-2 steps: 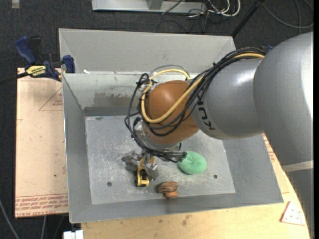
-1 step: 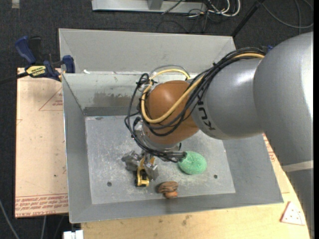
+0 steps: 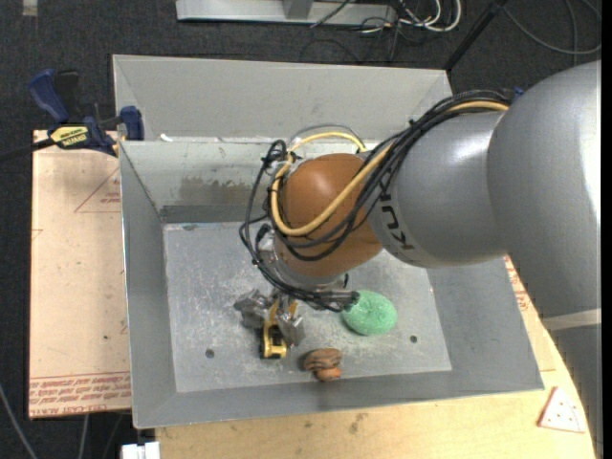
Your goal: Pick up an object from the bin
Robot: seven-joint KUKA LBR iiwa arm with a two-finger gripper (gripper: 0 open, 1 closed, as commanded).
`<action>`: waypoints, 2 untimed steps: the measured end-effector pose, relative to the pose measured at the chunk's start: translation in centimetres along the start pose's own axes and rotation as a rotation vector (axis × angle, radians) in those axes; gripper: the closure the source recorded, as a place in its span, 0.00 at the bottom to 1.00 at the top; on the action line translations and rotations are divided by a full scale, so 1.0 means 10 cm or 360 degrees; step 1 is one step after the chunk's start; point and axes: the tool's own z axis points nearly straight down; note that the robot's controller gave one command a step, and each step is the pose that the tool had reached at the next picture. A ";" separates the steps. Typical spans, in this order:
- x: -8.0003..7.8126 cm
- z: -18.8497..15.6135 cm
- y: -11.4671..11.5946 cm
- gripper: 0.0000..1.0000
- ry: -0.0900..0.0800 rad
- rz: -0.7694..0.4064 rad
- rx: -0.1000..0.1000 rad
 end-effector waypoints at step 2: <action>0.02 -0.25 0.02 1.00 0.0015 0.0000 -0.0007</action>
Offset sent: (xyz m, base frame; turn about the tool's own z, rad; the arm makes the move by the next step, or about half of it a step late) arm 0.0001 0.0000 0.0004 0.0000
